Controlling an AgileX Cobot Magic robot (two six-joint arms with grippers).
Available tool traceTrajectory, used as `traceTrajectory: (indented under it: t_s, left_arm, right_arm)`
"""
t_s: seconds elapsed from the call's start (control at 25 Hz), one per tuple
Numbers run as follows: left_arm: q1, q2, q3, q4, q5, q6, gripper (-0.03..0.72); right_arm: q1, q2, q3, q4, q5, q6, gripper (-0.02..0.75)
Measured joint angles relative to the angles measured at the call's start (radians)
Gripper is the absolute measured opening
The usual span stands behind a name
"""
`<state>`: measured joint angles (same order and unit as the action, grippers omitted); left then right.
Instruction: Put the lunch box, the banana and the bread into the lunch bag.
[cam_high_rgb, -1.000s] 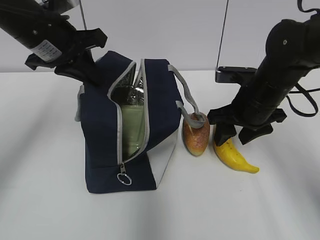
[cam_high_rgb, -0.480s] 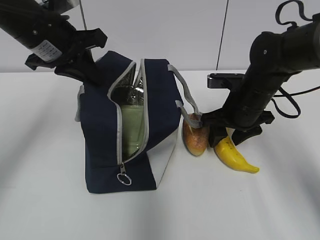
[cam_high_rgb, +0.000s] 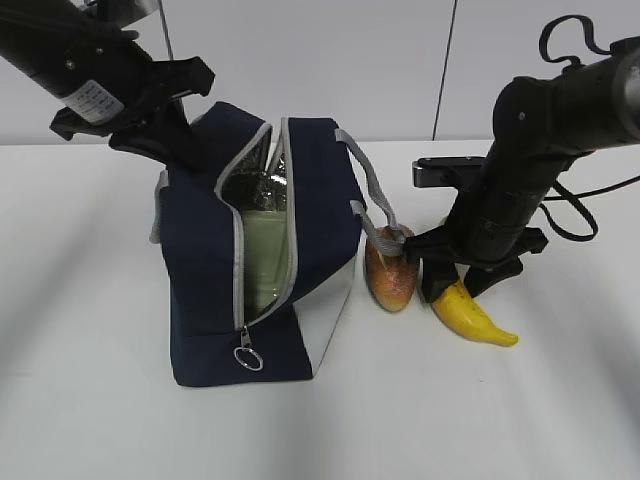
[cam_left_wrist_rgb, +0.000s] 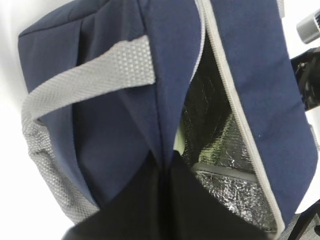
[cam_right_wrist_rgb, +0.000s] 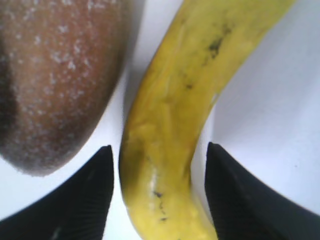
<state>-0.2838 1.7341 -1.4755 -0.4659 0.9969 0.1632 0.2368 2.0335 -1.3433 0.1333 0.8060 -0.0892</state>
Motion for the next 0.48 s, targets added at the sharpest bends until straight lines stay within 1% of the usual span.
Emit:
traceTrajectory:
  t_s: [0.2, 0.48]
  left_arm:
    - [0.000, 0.000, 0.000, 0.000, 0.000, 0.000, -0.003]
    - [0.000, 0.000, 0.000, 0.000, 0.000, 0.000, -0.003]
  right_arm:
    - [0.000, 0.000, 0.000, -0.009, 0.000, 0.000, 0.355]
    - [0.000, 0.000, -0.002, -0.011, 0.002, 0.000, 0.317]
